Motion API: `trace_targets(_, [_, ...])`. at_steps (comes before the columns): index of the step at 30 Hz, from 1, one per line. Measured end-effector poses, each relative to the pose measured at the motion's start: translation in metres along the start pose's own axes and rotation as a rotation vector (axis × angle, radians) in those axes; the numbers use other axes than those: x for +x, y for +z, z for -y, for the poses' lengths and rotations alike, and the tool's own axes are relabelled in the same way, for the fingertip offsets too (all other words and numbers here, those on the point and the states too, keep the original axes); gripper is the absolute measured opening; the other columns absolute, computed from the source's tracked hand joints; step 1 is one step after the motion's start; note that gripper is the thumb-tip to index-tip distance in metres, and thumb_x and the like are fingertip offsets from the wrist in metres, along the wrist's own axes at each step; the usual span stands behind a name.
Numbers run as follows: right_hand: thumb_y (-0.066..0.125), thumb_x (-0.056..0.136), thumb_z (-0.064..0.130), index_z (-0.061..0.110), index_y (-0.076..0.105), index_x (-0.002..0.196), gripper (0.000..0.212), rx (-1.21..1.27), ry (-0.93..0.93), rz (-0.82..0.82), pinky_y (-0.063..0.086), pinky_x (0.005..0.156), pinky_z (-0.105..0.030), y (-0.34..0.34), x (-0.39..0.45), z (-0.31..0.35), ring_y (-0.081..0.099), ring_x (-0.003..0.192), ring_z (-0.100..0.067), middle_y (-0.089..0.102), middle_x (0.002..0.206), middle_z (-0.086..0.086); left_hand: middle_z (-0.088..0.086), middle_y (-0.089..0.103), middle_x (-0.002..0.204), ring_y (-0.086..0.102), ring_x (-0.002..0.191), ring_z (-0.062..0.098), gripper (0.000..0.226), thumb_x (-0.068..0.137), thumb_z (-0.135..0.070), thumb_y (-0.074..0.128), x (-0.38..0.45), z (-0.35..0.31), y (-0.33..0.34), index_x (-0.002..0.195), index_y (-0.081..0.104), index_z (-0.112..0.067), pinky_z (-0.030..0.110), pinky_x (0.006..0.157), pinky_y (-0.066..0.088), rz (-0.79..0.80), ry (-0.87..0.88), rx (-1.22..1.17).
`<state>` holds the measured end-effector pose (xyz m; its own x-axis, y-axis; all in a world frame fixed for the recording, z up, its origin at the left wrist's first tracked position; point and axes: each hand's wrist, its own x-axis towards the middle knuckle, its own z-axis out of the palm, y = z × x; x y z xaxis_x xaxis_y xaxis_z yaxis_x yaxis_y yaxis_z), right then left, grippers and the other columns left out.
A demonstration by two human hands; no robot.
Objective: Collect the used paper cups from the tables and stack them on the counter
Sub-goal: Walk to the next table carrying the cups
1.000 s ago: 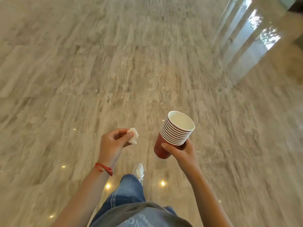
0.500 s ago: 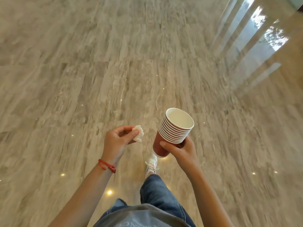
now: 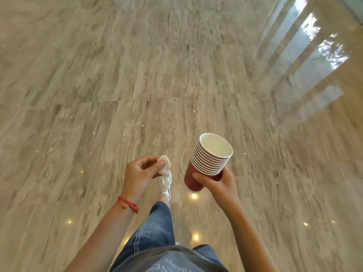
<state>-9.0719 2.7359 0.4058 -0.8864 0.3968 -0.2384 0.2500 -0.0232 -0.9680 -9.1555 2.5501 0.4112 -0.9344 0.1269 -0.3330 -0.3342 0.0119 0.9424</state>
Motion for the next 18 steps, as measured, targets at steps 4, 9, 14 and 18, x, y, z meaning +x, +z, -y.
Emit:
trace_targets(4, [0.079, 0.068, -0.002, 0.012, 0.062, 0.102, 0.040, 0.003, -0.022, -0.015, 0.051, 0.069, -0.015, 0.011, 0.114, 0.024, 0.068, 0.085, -0.005, 0.073, 0.088, 0.010, 0.007, 0.074, 0.071, 0.071, 0.070, 0.017, 0.011, 0.076, -0.008, 0.072, 0.114, -0.029, 0.024, 0.076, 0.073, -0.019, 0.018, 0.060, 0.055, 0.006, -0.001, -0.012])
trace_targets(9, [0.079, 0.068, -0.002, 0.012, 0.061, 0.102, 0.041, -0.007, -0.065, -0.047, 0.053, 0.072, -0.019, 0.020, 0.253, 0.079, 0.068, 0.087, -0.007, 0.073, 0.088, 0.009, 0.006, 0.074, 0.074, 0.072, 0.072, 0.016, 0.008, 0.077, -0.006, 0.071, 0.254, -0.094, 0.057, 0.081, 0.072, -0.012, 0.018, 0.059, 0.054, 0.047, 0.003, -0.005])
trace_targets(14, [0.081, 0.067, 0.001, 0.019, 0.061, 0.098, 0.042, -0.010, -0.054, -0.083, 0.053, 0.072, -0.018, 0.015, 0.363, 0.121, 0.067, 0.084, -0.004, 0.072, 0.086, 0.011, 0.003, 0.075, 0.075, 0.072, 0.074, 0.014, 0.007, 0.078, -0.008, 0.070, 0.364, -0.157, 0.097, 0.083, 0.072, -0.012, 0.018, 0.060, 0.055, 0.107, 0.044, 0.005])
trace_targets(18, [0.080, 0.067, 0.000, 0.017, 0.061, 0.099, 0.040, 0.025, -0.021, -0.116, 0.051, 0.066, -0.015, 0.002, 0.448, 0.131, 0.067, 0.082, -0.002, 0.073, 0.085, 0.012, 0.005, 0.075, 0.076, 0.072, 0.073, 0.013, 0.007, 0.078, -0.008, 0.070, 0.444, -0.176, 0.134, 0.084, 0.072, -0.010, 0.018, 0.059, 0.054, 0.131, 0.005, 0.000])
